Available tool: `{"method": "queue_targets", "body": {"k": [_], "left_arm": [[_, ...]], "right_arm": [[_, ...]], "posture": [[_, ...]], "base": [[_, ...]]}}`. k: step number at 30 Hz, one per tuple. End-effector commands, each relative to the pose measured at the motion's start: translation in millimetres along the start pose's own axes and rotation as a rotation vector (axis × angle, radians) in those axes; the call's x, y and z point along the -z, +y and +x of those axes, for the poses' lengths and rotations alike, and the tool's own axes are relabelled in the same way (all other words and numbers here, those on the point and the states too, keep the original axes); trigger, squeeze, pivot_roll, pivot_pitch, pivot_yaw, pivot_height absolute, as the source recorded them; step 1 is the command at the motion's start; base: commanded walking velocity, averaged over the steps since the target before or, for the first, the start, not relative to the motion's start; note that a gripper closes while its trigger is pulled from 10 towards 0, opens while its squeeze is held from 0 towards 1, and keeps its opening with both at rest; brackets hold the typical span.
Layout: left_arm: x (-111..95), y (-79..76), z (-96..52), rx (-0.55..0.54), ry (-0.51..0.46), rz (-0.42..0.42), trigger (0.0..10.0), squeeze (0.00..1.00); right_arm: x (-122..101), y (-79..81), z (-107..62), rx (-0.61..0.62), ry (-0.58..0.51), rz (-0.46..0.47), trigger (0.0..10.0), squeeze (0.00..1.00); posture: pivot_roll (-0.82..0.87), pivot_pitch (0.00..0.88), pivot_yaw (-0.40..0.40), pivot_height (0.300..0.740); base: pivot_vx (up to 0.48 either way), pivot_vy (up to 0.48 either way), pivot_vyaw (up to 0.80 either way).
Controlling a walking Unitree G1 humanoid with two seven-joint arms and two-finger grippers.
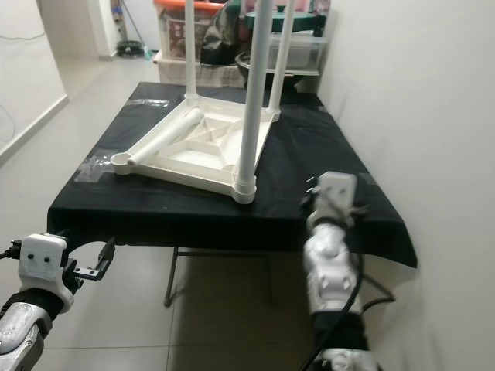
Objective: Building children table
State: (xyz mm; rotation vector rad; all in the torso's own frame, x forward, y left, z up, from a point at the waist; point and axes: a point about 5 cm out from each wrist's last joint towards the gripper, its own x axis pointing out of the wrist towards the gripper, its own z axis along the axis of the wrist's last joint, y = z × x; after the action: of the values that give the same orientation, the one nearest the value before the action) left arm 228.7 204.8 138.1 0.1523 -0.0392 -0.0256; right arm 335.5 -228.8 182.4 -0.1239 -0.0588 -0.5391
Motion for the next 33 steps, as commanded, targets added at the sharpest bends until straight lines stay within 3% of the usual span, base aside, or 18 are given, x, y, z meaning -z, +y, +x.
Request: {"method": "queue_targets", "body": {"k": [1,27,33], "left_arm": [[3,-1.1,0.5,0.01,0.015,0.004,10.0,0.0],[2,-5.3,0.7,0.035,0.009,0.007,10.0,0.0],[3,-5.1,0.9,0.03,0.012,0.01,10.0,0.0]], "right_arm": [[3,-6.1,5.5,0.028,0.015,0.003,10.0,0.0],[-8,-13.3,27.1,0.089,-0.02,0.002,10.0,0.0],[-9,-18.4,31.7,0.103,-0.026,0.0,10.0,0.0]], "posture": [[0.05,0.0,-0.081,0.74],[0.05,0.0,-0.086,0.74],[0.05,0.0,-0.085,0.74]], "base": [[0.292,0.0,0.0],[0.294,0.0,0.0],[0.081,0.0,0.0]]}}
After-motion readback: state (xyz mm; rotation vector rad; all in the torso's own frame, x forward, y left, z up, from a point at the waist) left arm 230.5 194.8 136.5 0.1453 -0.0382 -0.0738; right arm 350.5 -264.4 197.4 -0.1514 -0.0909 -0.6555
